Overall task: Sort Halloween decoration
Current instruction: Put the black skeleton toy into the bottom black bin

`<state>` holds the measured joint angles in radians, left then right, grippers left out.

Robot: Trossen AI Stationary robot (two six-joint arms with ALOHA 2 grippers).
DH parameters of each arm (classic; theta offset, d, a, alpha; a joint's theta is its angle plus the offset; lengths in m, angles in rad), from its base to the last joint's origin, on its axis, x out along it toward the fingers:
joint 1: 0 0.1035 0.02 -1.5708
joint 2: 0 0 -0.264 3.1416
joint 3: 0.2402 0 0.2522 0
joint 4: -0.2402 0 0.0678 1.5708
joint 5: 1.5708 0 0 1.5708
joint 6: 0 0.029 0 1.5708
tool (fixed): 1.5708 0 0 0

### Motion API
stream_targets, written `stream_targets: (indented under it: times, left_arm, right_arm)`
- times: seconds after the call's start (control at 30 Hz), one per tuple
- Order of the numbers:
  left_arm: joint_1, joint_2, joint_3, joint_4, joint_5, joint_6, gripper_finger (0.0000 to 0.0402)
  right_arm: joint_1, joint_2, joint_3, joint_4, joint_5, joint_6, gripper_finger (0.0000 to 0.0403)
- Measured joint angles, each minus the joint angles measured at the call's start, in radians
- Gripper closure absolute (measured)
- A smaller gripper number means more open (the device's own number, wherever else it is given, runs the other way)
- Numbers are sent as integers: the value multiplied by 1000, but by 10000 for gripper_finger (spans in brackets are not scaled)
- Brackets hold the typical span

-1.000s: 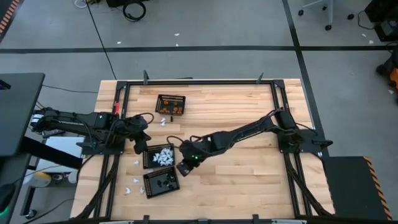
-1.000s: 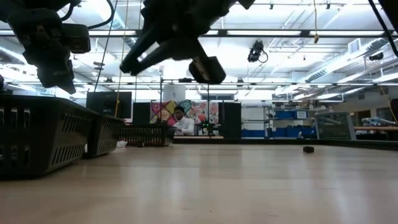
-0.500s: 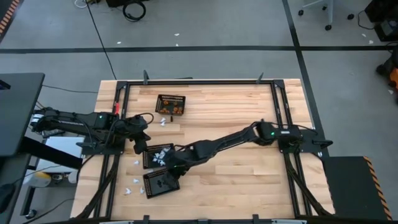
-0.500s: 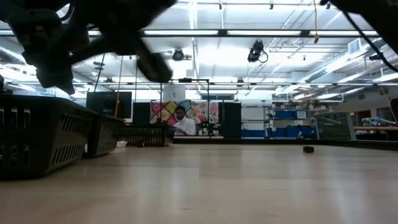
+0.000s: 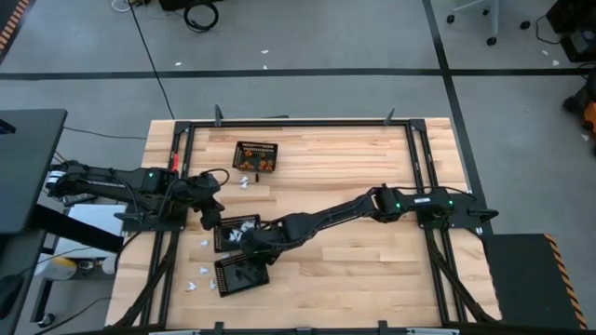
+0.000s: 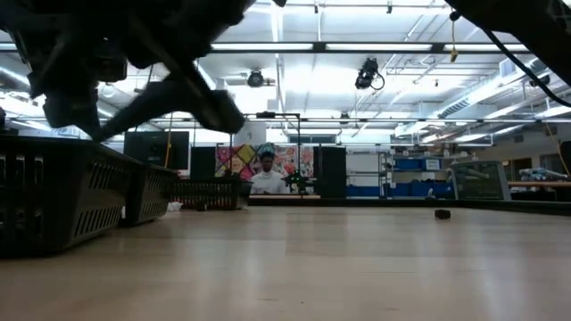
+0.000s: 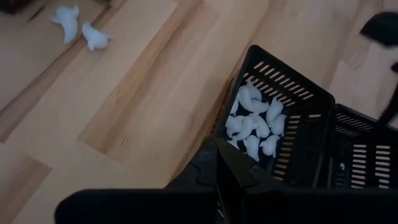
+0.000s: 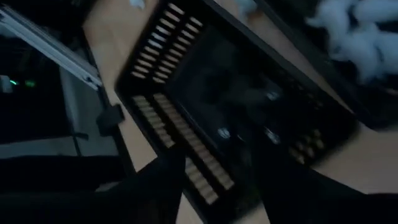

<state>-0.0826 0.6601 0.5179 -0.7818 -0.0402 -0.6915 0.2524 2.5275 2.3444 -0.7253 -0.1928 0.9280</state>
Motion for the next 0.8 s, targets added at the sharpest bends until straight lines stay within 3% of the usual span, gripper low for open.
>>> stream_targets:
  times: [0.07,0.2,0.33,0.47,0.63,0.8]
  left_arm:
    - [0,0,0,-1,2,-14,397]
    - [0,0,0,-4,10,-31,397]
    - [0,0,0,4,10,-31,397]
    - [0,0,0,4,9,-34,397]
    - [0,0,0,3,8,-52,397]
    - [0,0,0,4,4,-82,397]
  right_arm:
    - [-1,-16,0,-87,7,-19,204]
    - [1,-73,-1,-298,148,-77,199]
    - [-9,-139,-8,-451,224,-144,201]
    - [-47,-174,-86,-513,226,-199,208]
    - [-90,-272,-282,-510,214,-240,217]
    - [-139,-447,-632,-459,206,-159,220]
